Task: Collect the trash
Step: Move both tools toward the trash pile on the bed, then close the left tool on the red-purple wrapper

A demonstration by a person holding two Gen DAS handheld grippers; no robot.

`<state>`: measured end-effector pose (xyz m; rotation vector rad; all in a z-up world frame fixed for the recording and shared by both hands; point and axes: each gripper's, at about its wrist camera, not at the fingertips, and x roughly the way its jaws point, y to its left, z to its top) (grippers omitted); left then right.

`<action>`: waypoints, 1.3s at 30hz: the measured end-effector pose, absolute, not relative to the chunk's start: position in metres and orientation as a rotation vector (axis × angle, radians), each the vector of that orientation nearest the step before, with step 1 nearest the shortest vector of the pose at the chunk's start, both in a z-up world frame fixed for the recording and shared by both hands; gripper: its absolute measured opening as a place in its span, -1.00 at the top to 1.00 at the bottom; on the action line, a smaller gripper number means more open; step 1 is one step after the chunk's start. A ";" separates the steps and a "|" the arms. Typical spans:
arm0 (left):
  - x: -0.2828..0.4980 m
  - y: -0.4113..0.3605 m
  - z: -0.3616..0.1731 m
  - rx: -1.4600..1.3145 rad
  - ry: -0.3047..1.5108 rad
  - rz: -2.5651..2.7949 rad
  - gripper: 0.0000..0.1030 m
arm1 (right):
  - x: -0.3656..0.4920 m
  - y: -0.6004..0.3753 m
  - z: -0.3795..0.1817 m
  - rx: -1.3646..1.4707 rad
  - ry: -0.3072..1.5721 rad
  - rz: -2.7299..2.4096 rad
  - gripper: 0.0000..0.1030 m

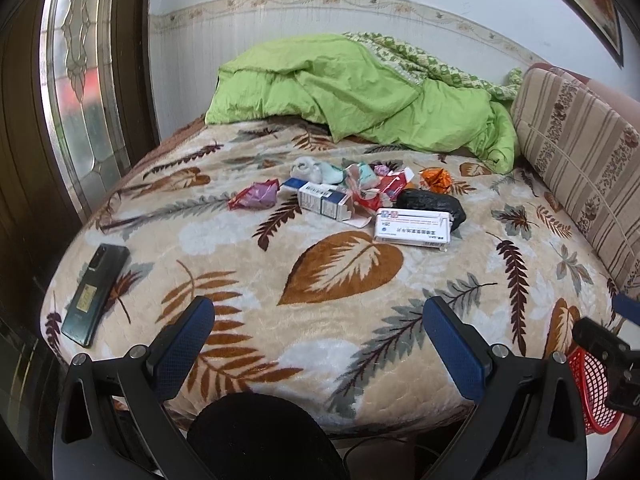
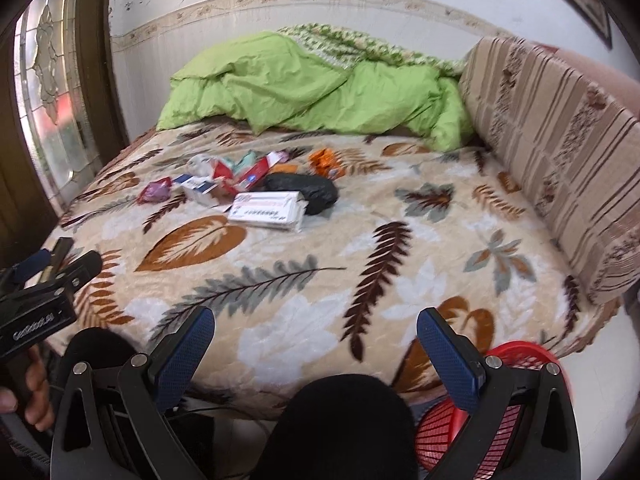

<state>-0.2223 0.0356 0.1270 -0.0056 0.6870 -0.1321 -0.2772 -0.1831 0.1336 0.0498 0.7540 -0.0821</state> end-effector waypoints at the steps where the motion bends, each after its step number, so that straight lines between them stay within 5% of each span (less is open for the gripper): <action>1: -0.218 0.039 0.125 -0.018 0.699 -0.133 -1.00 | -0.276 -0.183 0.132 0.052 0.759 -0.070 -0.98; 28: 0.048 0.118 0.070 -0.250 0.925 0.014 -0.94 | -0.227 -0.189 0.098 0.078 0.881 -0.014 -0.92; 30: 0.060 0.116 0.061 -0.247 0.939 0.019 -0.88 | -0.220 -0.191 0.098 0.082 0.882 -0.001 -0.92; 33: 0.072 0.111 0.049 -0.215 0.958 0.030 -0.54 | -0.211 -0.193 0.100 0.087 0.878 0.026 -0.92; 36: 0.078 0.109 0.044 -0.209 0.944 0.040 -0.48 | -0.199 -0.192 0.104 0.085 0.863 0.068 -0.92; 39: 0.079 0.110 0.046 -0.195 0.917 0.025 -0.14 | -0.180 -0.192 0.106 0.102 0.858 0.125 -0.92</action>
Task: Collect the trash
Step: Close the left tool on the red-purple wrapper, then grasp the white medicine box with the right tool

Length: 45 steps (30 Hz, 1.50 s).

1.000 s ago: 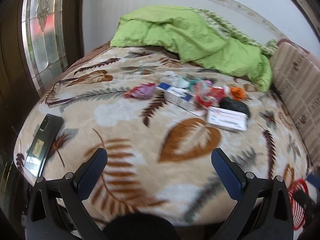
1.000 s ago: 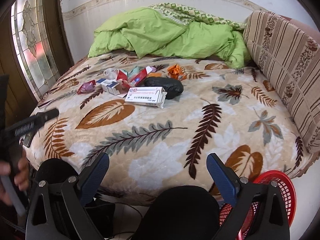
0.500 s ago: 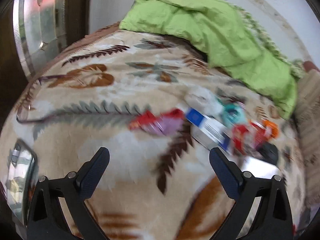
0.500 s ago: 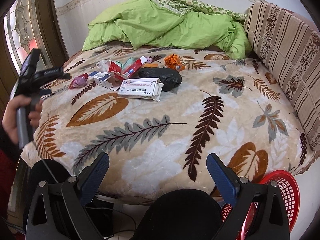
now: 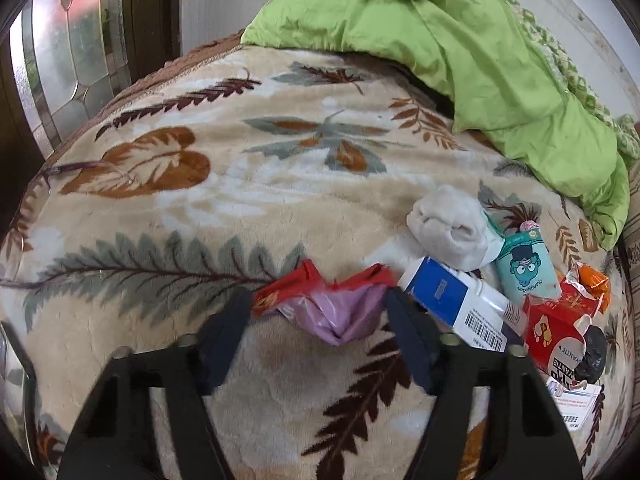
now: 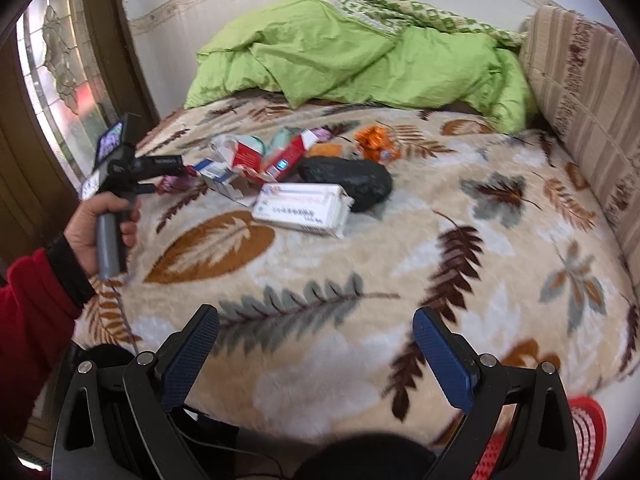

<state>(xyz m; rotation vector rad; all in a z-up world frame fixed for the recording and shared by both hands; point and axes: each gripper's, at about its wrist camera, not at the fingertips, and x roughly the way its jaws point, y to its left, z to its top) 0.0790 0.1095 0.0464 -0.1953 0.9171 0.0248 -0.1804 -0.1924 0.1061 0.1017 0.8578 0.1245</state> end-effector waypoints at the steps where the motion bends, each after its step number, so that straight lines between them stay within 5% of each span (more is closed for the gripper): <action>1: 0.078 0.109 0.048 -0.189 0.909 0.017 -0.01 | -0.174 -0.192 0.106 0.110 0.861 0.141 -0.91; 4: 0.071 0.107 0.051 -0.165 0.897 -0.004 0.40 | -0.147 -0.196 0.101 0.158 0.878 0.196 -0.78; 11: 0.049 0.112 0.054 -0.200 0.896 -0.062 1.00 | -0.065 -0.219 0.075 0.311 0.951 0.231 -0.20; 19: 0.044 0.122 0.047 -0.258 0.923 -0.112 1.00 | -0.003 -0.226 0.050 0.343 0.967 0.181 0.17; 21: 0.040 0.125 0.051 -0.279 0.912 -0.132 0.86 | -0.007 -0.219 0.049 0.326 0.973 0.200 0.17; 23: 0.038 0.130 0.055 -0.286 0.891 -0.122 -0.04 | -0.020 -0.207 0.058 0.254 0.964 0.232 0.17; 25: 0.038 0.135 0.060 -0.287 0.847 -0.097 -0.28 | -0.035 -0.196 0.064 0.229 0.995 0.310 0.17; 39: 0.094 0.109 0.035 -0.126 0.920 -0.093 -0.44 | -0.074 -0.191 0.087 0.232 1.008 0.450 0.17; 45: 0.093 0.104 0.028 -0.063 0.901 -0.036 -0.08 | -0.069 -0.189 0.078 0.216 1.020 0.455 0.11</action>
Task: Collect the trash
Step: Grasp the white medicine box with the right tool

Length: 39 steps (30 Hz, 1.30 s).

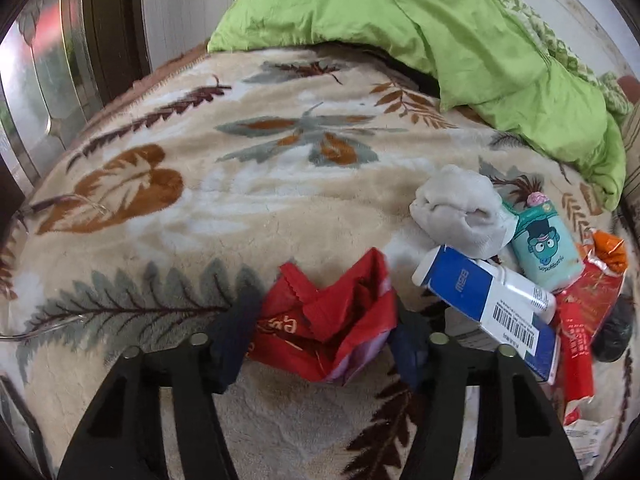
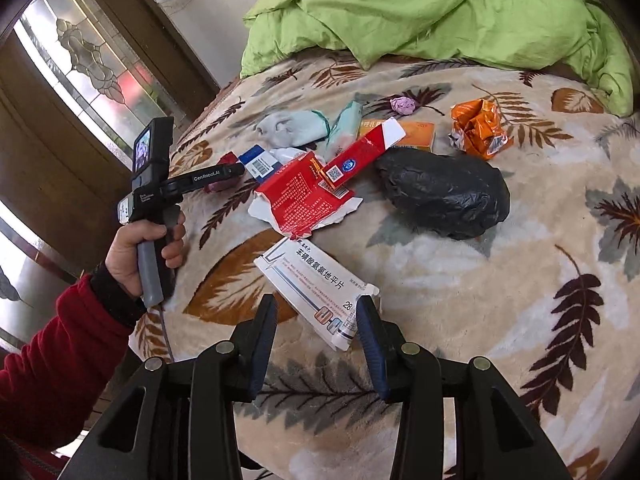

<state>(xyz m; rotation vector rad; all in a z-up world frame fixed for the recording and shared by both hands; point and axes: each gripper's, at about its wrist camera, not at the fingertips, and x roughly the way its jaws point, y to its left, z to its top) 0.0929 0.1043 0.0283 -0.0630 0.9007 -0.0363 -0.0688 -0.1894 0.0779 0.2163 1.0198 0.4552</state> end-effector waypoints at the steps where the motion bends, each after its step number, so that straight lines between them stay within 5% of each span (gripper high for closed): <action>1: 0.091 0.104 0.030 -0.062 0.891 -0.034 0.06 | -0.069 -0.188 0.078 0.204 1.017 0.457 0.02; 4: 0.082 0.105 0.037 -0.075 0.875 -0.048 0.62 | -0.066 -0.180 0.080 0.111 0.990 0.461 -0.22; 18: 0.053 0.120 0.037 -0.154 0.911 -0.171 0.62 | -0.012 -0.133 0.028 -0.232 1.103 0.589 -0.38; 28: 0.034 0.138 0.037 -0.201 0.909 -0.211 0.38 | -0.031 -0.118 0.018 -0.269 1.123 0.587 -0.38; 31: 0.026 0.142 0.040 -0.201 0.898 -0.217 0.28 | -0.035 -0.118 0.021 -0.230 1.120 0.563 -0.09; 34: 0.016 0.143 0.044 -0.188 0.879 -0.224 0.04 | -0.039 -0.118 0.023 -0.186 1.122 0.534 -0.08; 39: 0.003 0.148 0.048 -0.186 0.867 -0.215 -0.01 | -0.051 -0.119 0.028 -0.113 1.102 0.516 -0.07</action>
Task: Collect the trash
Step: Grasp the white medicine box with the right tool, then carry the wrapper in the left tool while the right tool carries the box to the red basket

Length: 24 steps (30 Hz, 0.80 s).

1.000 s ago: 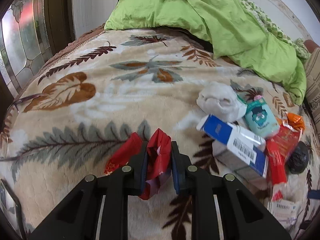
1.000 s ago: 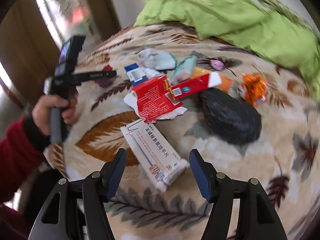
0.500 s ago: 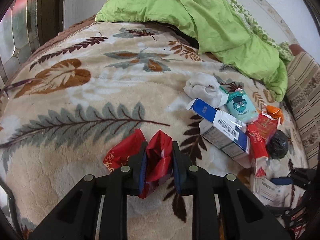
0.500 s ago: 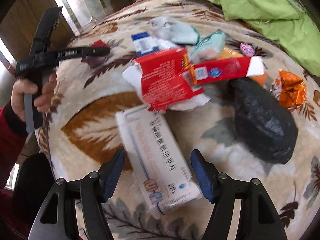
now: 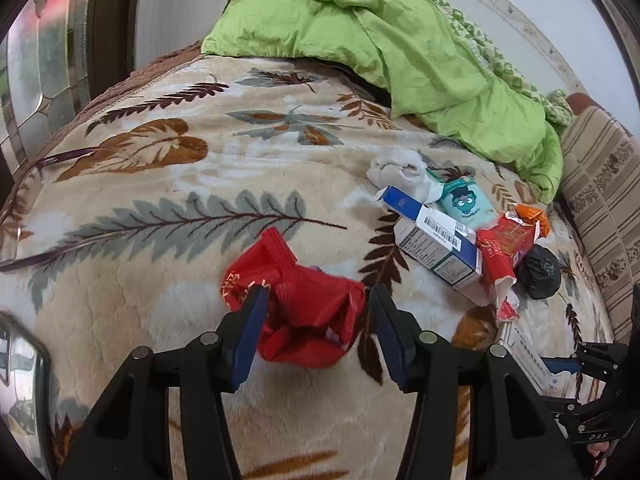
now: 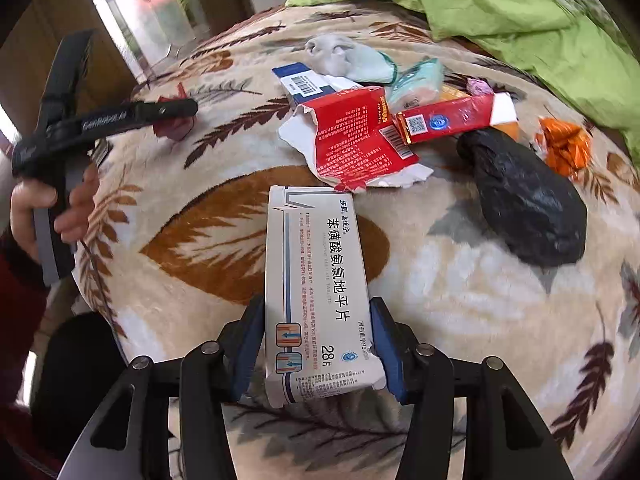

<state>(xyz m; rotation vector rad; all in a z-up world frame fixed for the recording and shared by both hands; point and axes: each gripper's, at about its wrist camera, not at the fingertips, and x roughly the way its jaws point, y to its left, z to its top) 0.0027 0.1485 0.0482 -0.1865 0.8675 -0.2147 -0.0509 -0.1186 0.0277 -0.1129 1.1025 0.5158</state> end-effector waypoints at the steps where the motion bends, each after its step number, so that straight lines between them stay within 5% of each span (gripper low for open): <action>1: 0.000 0.150 0.049 -0.191 0.865 -0.206 -0.01 | -0.054 -0.118 0.028 -0.102 1.097 0.511 -0.07; 4: -0.008 0.154 0.053 -0.221 0.854 -0.224 -0.01 | -0.061 -0.120 0.030 -0.076 1.090 0.493 -0.07; 11: -0.027 0.164 0.068 -0.237 0.776 -0.193 -0.41 | -0.069 -0.126 0.031 -0.014 1.070 0.473 -0.07; 18: -0.008 0.150 0.038 -0.235 0.900 -0.124 -0.41 | -0.074 -0.128 0.031 0.017 1.056 0.467 -0.07; 24: -0.005 0.144 0.030 -0.223 0.905 -0.097 0.14 | -0.083 -0.131 0.035 0.048 1.043 0.463 -0.07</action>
